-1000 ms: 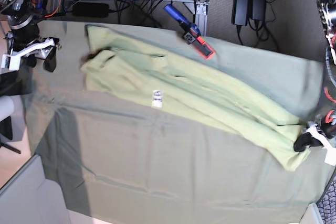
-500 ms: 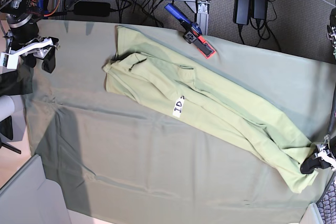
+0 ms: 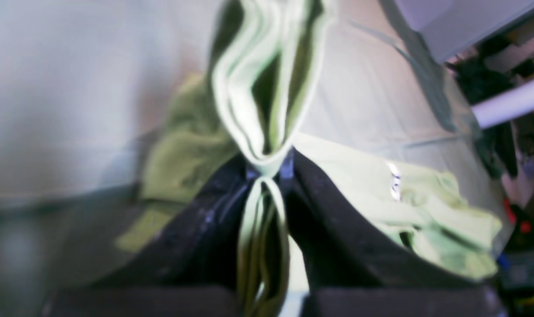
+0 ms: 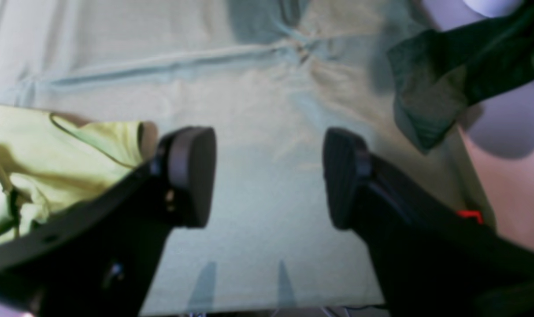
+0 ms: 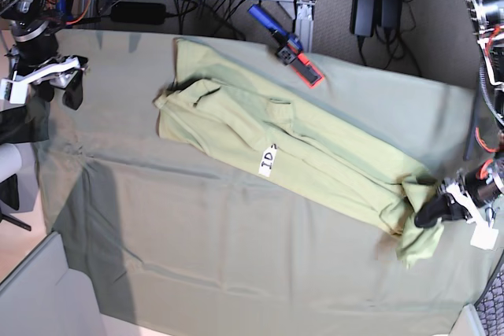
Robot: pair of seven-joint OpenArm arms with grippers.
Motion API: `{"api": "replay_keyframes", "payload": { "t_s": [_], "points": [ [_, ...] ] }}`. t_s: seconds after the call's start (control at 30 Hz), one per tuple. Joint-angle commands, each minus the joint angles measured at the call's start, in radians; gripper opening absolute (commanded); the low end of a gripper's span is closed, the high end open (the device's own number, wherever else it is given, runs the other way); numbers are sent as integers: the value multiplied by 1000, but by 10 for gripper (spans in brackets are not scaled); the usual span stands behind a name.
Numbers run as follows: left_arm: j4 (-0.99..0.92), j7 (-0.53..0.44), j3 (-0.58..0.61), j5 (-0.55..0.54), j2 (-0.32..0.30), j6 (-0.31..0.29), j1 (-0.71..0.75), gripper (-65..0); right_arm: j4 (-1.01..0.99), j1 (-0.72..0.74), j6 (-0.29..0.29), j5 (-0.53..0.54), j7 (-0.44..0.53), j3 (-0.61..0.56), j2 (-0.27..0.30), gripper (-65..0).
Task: Fold the T-shirt properly
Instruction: 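Lift the strip's end with the left gripper and fold it toward the right gripper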
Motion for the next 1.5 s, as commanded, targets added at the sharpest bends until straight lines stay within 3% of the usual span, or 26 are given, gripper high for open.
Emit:
{"api": "replay_keyframes", "payload": {
  "t_s": [0.0,0.43,0.73,0.83,0.97,1.13,1.3,1.47],
  "points": [
    [47,-18,3,-24,-5,-9,-10,-650,17,0,20,11,19,10,18,-267],
    [121,-26,266,37,122,-9,27,-650,17,0,20,11,19,10,18,-267],
    [121,-28,349,37,144,-9,29,-650,17,0,20,12,20,10,18,-267],
    [121,-28,380,36,144,-9,46,-567,15,-1,20,45,13,10,18,-267],
    [121,-34,401,36,143,-9,76,-503,-14,0,21,84,-3,-2,17,-266],
    [121,-45,401,34,144,-9,77,-303,-83,0,24,143,-18,-57,12,-266],
    [121,-43,401,7,144,-9,77,-300,-150,3,40,168,-27,-182,9,-266],
    [122,-7,401,-62,144,-9,80,-300,-153,26,57,195,-38,-251,-65,-266]
  ]
}}
